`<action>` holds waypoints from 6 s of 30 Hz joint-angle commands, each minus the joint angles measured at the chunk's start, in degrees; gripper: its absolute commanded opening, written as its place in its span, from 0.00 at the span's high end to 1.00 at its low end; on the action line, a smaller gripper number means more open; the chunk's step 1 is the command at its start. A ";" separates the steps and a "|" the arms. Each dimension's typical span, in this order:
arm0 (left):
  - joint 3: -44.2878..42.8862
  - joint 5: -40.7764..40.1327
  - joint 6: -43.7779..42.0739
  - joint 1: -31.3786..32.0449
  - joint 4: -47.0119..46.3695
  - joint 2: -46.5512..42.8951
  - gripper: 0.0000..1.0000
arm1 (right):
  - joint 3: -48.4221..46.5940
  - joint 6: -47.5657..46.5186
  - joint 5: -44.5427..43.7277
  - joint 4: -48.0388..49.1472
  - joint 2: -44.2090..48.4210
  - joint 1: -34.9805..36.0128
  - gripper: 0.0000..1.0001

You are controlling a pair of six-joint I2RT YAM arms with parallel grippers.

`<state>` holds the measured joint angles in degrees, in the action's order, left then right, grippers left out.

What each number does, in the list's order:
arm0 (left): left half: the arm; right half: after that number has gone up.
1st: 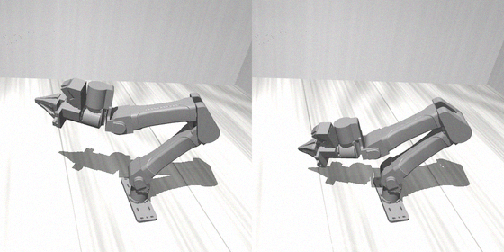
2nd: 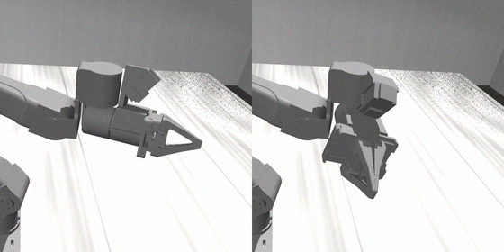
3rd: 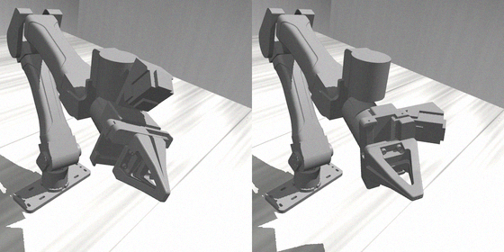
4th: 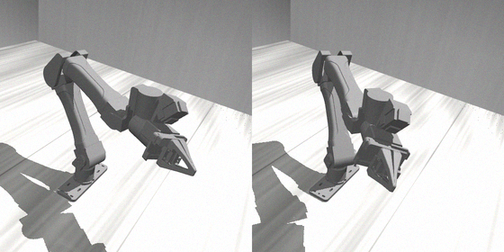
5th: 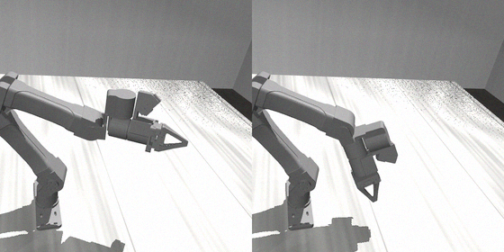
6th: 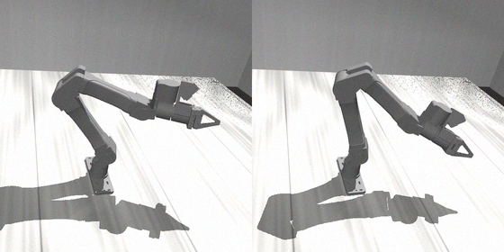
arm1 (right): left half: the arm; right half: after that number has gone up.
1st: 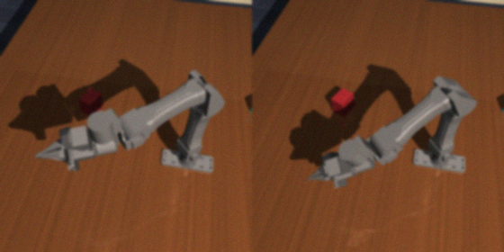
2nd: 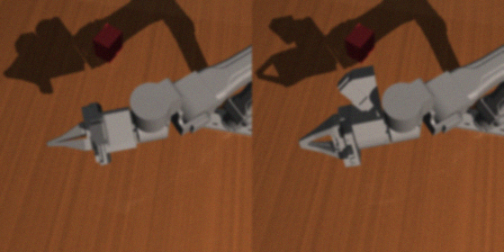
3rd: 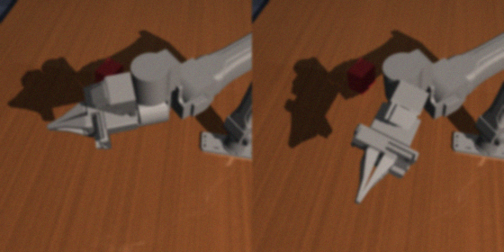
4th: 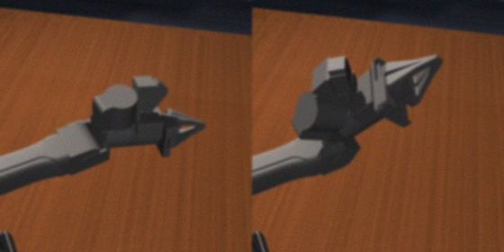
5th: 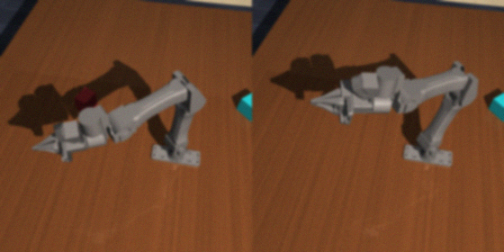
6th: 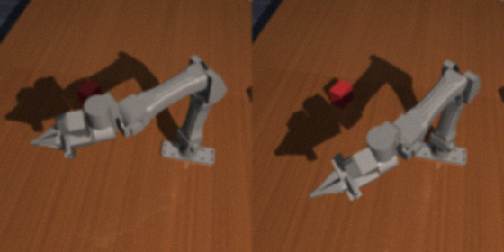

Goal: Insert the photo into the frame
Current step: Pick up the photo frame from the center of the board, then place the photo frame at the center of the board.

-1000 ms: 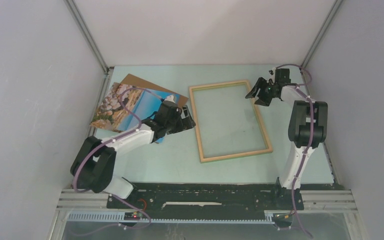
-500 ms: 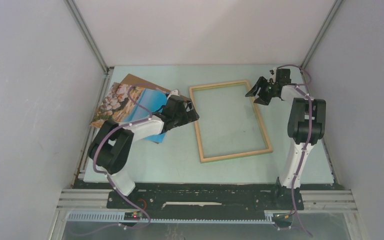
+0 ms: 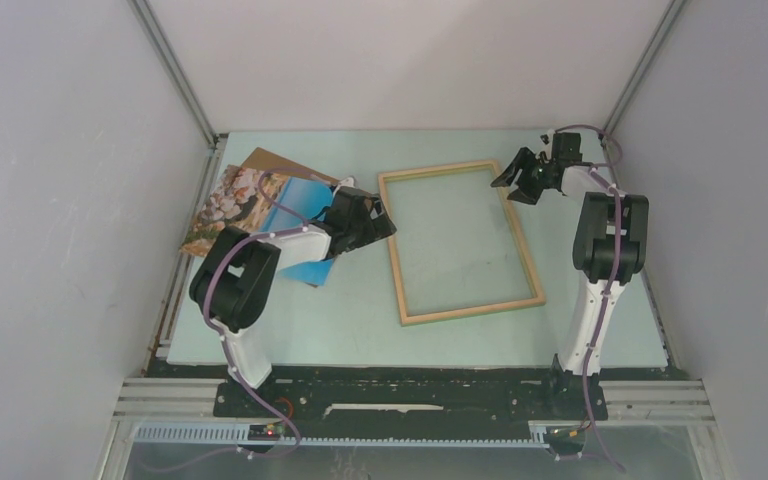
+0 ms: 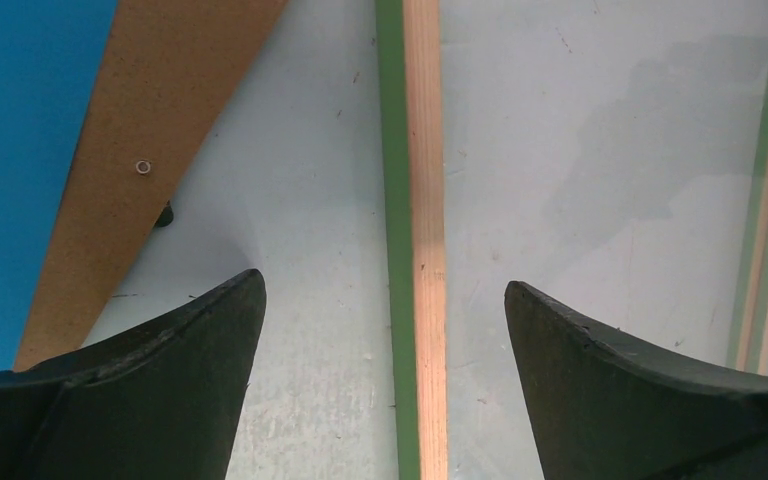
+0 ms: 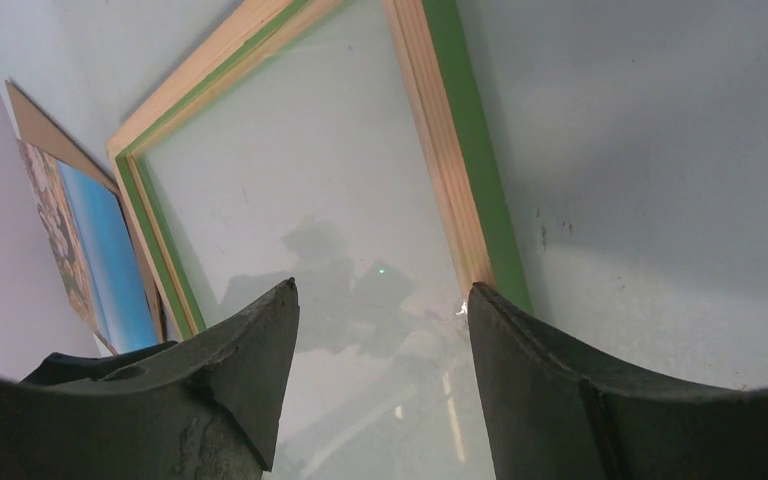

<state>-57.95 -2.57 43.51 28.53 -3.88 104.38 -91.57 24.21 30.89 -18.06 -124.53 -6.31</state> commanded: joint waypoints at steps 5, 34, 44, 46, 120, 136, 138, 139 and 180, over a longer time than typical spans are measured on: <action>-4.57 2.12 -1.03 -0.06 -2.01 2.05 0.02 | -1.00 0.85 0.83 -0.57 -2.68 0.60 0.30; -7.05 9.83 -2.67 -0.15 -6.56 5.62 0.02 | 12.75 7.96 17.94 14.42 5.00 1.45 0.32; -6.74 10.65 -2.59 -0.15 -7.40 5.65 0.02 | 16.49 9.48 19.00 17.25 9.18 1.91 0.33; -6.86 11.06 -2.64 -0.10 -7.44 5.63 0.02 | 16.50 8.61 17.04 16.31 9.04 1.83 0.32; 26.60 -2.35 -1.62 -1.90 27.49 -77.72 0.00 | -11.37 18.86 -43.70 -31.87 -1.84 58.08 0.58; 27.70 7.86 7.80 -11.32 12.52 -66.96 0.00 | 4.64 13.72 -39.41 -21.70 16.59 55.56 1.00; 30.03 11.97 11.36 -12.87 5.08 -62.76 0.00 | 8.06 11.78 -37.38 -19.99 20.25 54.70 1.00; 30.82 13.42 12.81 -13.18 0.76 -59.89 0.00 | 9.47 10.62 -36.59 -19.22 21.93 54.28 1.00; 12.39 32.17 28.53 -6.91 -67.74 11.81 0.19 | 14.49 8.23 -28.87 -13.52 25.72 51.57 1.00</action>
<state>-43.70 30.17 73.32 21.37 -69.12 115.77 -76.60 33.26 0.34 -35.55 -99.44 45.45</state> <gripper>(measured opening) 0.837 0.236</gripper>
